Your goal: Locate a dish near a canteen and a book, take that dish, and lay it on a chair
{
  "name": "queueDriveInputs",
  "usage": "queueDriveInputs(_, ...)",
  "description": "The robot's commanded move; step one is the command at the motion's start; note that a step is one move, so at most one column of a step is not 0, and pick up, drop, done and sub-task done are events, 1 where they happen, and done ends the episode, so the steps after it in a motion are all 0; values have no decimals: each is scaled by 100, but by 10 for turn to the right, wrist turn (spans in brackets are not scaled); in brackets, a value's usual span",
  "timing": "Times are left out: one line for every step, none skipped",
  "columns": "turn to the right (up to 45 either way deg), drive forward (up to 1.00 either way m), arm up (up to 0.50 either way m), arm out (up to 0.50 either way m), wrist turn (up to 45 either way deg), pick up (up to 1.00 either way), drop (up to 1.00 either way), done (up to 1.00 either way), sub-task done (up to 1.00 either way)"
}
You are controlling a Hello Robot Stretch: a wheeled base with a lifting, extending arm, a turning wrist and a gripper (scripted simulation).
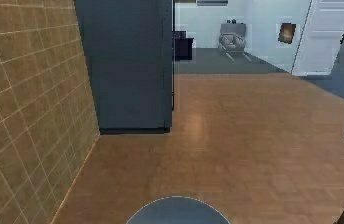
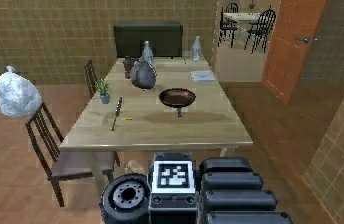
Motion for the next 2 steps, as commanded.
queueDriveInputs(-450, 0, 0, 0, 0, 0, 0, 0, 0)
queueDriveInputs(0, 30, 0, 0, 0, 0, 0, 0, 0)
